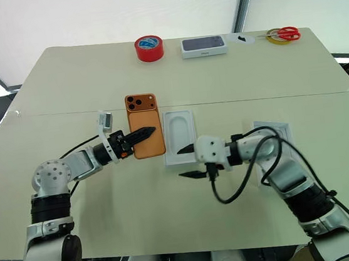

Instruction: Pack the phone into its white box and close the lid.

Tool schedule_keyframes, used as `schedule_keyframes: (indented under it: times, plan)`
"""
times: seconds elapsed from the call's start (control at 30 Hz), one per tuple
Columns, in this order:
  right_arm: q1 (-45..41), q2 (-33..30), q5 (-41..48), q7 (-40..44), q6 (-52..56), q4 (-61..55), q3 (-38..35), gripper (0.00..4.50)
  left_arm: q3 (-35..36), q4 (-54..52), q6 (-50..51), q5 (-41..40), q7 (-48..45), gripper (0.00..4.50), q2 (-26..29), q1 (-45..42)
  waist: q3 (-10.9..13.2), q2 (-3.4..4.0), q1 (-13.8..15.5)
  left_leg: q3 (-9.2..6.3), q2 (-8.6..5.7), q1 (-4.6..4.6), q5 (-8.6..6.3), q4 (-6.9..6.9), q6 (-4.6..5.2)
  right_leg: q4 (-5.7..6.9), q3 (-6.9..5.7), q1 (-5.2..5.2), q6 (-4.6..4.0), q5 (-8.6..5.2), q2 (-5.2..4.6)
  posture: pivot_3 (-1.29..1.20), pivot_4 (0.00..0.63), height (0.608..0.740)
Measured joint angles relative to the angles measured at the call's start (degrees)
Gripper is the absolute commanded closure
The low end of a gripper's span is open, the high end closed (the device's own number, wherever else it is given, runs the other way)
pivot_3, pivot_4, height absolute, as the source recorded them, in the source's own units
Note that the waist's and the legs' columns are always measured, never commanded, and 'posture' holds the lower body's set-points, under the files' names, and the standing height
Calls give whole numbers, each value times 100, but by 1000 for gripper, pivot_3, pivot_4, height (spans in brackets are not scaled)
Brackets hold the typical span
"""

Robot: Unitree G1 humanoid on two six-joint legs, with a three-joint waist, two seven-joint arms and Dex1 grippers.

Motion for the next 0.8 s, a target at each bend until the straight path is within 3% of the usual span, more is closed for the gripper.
schedule_keyframes:
  times: [0.2,0.43,0.67,0.8]
  plan:
    - [-16,-659,-89,165,-621,1348,-580,1508,-183,174,-35,178,51,4500,-593,-2,2,-3,32,3,0,1,-2,1,4,-2,0,1,0,0,1,0,150,740]
    - [-150,-649,-382,107,-1316,2008,-584,1508,-145,384,126,235,290,4500,-903,-25,2,-1,-31,6,14,1,2,1,-1,0,3,-2,0,0,15,0,150,740]
    - [-260,-476,-494,33,-1432,2034,-531,1469,-127,573,404,252,403,1342,-963,-294,2,-2,15,3,14,1,2,15,-2,0,1,6,1,0,15,0,150,740]
    - [-310,-417,-528,14,-1440,2086,-526,1469,-255,607,532,454,478,1342,-863,-539,2,-2,-4,2,14,2,2,20,-2,1,2,10,1,0,17,0,150,740]
